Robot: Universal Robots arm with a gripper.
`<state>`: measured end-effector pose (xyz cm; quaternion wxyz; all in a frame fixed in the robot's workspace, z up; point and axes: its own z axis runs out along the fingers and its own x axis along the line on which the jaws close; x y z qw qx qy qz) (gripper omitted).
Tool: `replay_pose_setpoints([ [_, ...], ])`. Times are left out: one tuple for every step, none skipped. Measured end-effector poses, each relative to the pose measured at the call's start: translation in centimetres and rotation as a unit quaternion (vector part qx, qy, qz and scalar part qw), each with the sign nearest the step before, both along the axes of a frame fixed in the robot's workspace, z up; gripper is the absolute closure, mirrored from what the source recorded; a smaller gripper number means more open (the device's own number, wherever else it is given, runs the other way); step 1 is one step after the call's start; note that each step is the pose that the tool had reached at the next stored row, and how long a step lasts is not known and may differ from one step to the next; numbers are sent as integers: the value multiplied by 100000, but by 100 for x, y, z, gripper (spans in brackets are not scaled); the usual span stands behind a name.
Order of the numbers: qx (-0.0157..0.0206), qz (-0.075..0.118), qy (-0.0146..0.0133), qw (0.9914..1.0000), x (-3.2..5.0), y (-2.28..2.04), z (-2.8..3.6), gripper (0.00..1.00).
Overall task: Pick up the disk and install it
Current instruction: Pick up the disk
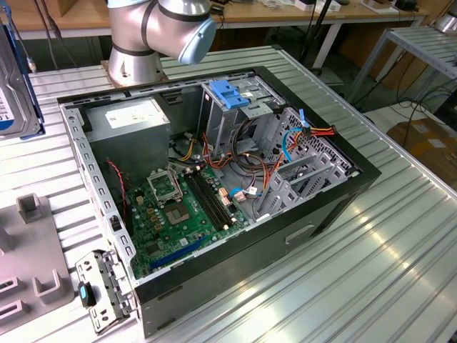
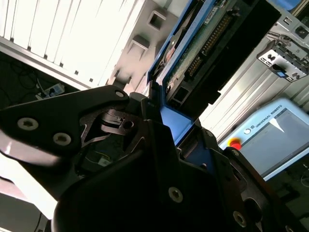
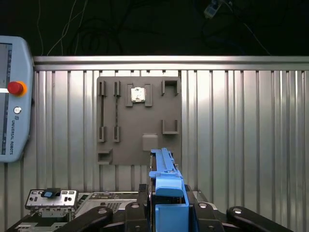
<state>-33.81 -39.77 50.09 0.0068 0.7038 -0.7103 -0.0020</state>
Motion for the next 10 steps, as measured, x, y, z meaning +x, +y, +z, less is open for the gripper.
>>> replay_pose_setpoints([
  [0, -1, 1, 100000, 12, -1, 0, 63],
  [4, 2, -3, 100000, 27, -2, -2, 63],
  [2, 2, 0, 100000, 43, -2, -2, 63],
  [4, 5, -4, 100000, 59, -3, -4, 63],
  [2, 2, -1, 100000, 71, -3, -4, 63],
  [2, 0, 2, 100000, 78, -2, -5, 63],
  [4, -1, -3, 100000, 91, -3, -6, 63],
  [1, 1, -2, 100000, 107, -3, -7, 63],
  [-1, 0, 1, 100000, 117, -3, -8, 63],
  [1, -1, 0, 100000, 125, -3, -9, 63],
])
